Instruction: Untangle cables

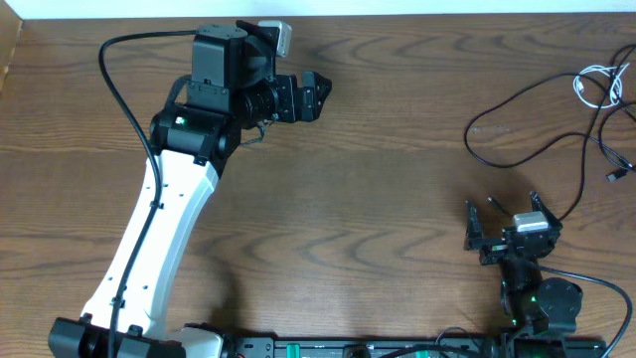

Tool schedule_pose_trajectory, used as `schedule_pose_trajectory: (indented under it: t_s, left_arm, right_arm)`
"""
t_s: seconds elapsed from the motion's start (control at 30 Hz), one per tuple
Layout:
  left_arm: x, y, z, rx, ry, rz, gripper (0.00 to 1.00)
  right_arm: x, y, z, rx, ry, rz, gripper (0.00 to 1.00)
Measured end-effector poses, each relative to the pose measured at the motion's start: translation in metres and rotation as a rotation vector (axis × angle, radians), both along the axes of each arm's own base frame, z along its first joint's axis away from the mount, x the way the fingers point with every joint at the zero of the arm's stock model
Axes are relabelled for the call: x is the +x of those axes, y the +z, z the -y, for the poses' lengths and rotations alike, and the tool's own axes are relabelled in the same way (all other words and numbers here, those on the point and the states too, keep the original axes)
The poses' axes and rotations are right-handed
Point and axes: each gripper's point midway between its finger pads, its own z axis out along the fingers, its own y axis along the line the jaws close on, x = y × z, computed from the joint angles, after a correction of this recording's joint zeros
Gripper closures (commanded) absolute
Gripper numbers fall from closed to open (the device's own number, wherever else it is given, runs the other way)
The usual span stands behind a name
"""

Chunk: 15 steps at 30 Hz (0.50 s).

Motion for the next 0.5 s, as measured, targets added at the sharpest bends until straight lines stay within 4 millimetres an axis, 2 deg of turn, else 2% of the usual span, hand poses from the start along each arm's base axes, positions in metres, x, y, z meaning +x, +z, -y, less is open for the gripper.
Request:
schedule_pose_trajectory:
  t_s: [0.5]
  left_arm:
    - [-0.0001, 0.0, 0.0002, 0.0, 0.0, 0.0, 0.06]
  right_arm:
    - [0.0, 0.0001, 0.0, 0.008, -0.001, 0.0, 0.01]
